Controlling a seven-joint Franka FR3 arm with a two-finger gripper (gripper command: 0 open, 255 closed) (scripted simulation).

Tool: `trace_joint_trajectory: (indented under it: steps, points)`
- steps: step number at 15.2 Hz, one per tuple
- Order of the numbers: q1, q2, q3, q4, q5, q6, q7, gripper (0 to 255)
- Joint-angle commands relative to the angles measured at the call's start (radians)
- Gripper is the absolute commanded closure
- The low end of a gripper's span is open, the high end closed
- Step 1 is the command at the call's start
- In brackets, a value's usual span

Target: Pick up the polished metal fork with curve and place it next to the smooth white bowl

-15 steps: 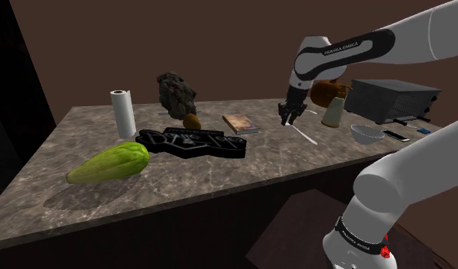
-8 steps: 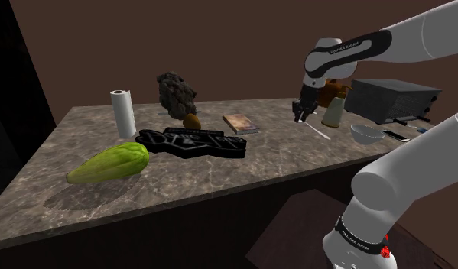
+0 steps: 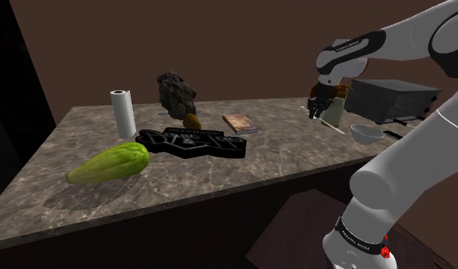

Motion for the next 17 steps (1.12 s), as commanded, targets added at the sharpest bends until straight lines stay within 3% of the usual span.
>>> trace_joint_trajectory:
  steps: [1, 10, 17]
  points:
    - [-0.012, 0.036, -0.039, 0.034, 0.010, 0.001, -0.061, 255]
    - [-0.074, 0.297, -0.190, 0.295, 0.159, -0.040, -0.345, 255]
    - [-0.209, 0.561, -0.234, 0.580, 0.339, -0.135, -0.558, 255]
